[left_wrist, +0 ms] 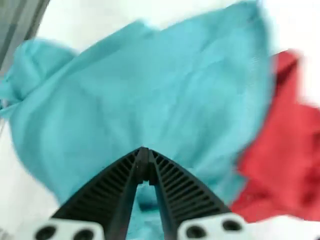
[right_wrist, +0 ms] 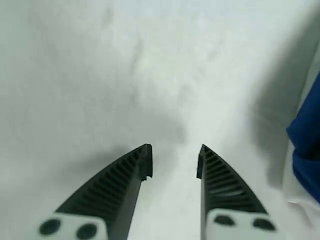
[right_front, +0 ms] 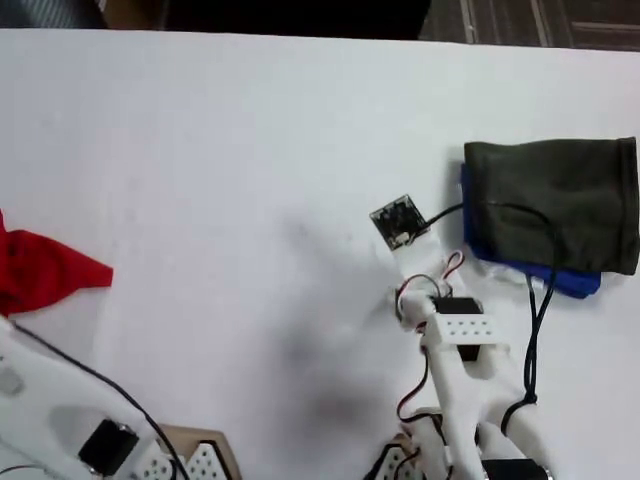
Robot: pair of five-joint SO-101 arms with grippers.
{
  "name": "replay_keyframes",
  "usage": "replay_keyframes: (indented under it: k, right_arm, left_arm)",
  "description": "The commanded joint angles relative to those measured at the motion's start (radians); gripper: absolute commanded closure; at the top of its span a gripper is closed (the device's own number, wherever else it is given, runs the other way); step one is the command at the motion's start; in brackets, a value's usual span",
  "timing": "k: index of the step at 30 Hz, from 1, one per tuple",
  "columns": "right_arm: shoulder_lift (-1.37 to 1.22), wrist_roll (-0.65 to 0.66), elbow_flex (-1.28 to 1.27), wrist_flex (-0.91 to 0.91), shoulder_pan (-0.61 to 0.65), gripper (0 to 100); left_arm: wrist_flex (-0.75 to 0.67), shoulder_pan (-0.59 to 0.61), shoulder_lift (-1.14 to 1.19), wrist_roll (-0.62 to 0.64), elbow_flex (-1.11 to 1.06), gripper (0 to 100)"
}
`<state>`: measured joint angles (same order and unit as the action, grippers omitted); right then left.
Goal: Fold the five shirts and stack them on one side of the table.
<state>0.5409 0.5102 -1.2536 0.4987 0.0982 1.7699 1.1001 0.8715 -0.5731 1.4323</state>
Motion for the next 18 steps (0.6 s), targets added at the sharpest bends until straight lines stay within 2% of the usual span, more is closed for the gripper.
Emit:
replay_keyframes:
  k: [1, 4, 7, 13, 18]
  right_arm:
    - [0.038, -0.002, 0.002, -0.016, 0.004, 84.6]
    - [0.038, -0.002, 0.002, -0.016, 0.004, 84.6]
    - [0.038, -0.002, 0.002, -0.016, 0.004, 84.6]
    - [0.038, -0.002, 0.002, -0.016, 0.004, 84.6]
    - [0.038, -0.002, 0.002, -0.015, 0.004, 84.6]
  left_arm:
    - [-0.018, -0.083, -0.190, 0.025, -0.165, 97]
    - [-0.080, -0.078, -0.195, 0.023, -0.262, 97]
    - [-0.123, -0.049, -0.183, -0.031, -0.346, 95]
    - [-0.229, 0.064, -0.101, -0.075, -0.386, 73]
    - [-0.348, 0.157, -0.026, -0.135, -0.386, 72]
